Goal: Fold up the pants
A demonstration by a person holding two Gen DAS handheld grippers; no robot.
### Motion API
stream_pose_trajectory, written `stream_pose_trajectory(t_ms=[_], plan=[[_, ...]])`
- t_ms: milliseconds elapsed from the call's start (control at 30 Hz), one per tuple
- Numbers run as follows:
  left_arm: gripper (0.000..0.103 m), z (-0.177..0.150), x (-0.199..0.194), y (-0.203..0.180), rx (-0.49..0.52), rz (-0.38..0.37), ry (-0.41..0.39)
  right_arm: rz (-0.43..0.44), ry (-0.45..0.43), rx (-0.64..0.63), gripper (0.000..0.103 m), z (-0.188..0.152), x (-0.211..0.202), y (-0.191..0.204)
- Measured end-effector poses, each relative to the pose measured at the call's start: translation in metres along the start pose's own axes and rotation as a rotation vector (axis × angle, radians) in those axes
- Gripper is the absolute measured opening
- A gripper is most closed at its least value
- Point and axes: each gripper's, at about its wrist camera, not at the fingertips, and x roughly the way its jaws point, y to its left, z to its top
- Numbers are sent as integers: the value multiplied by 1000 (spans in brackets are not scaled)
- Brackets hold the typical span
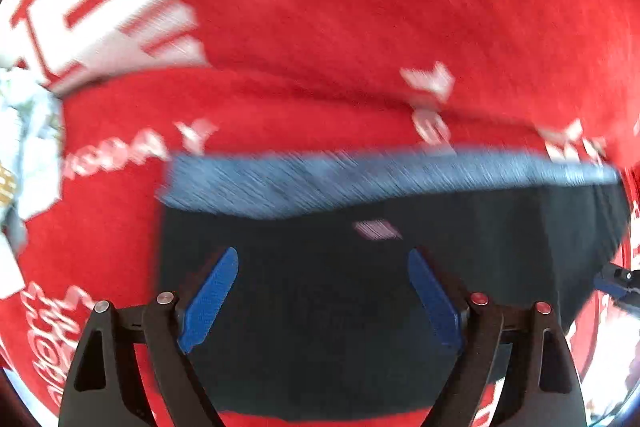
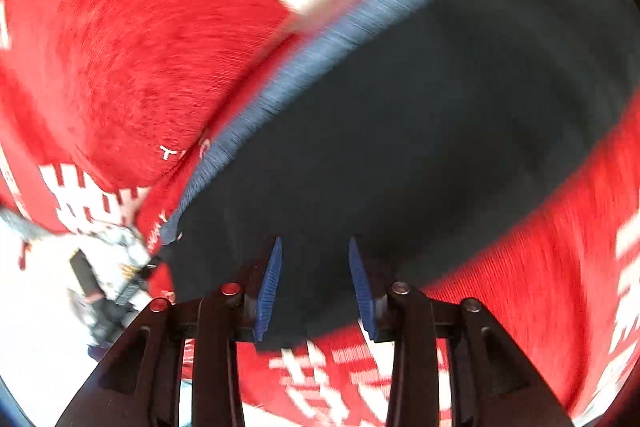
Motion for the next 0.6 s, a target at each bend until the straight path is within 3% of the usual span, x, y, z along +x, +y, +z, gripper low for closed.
stream_pose_trajectory(t_ms=[67, 100, 167, 533, 567, 600], plan=[[91, -13, 20, -13, 4, 17, 45, 28, 0, 61, 39, -15, 2, -21], [93, -19, 19, -14, -5, 36, 2, 48, -5, 82, 39, -18, 5, -28], [95, -22, 19, -11, -24, 33, -3, 77, -8, 98, 39, -12, 7, -31], [97, -8, 43, -14, -29, 40, 33, 133, -33, 121, 41, -9, 14, -43], [97, 0, 49, -26, -28, 42, 32, 126, -26, 118, 39, -3, 21, -40], [97, 2, 52, -28, -29, 44, 32, 116, -26, 116, 10, -1, 19, -43]])
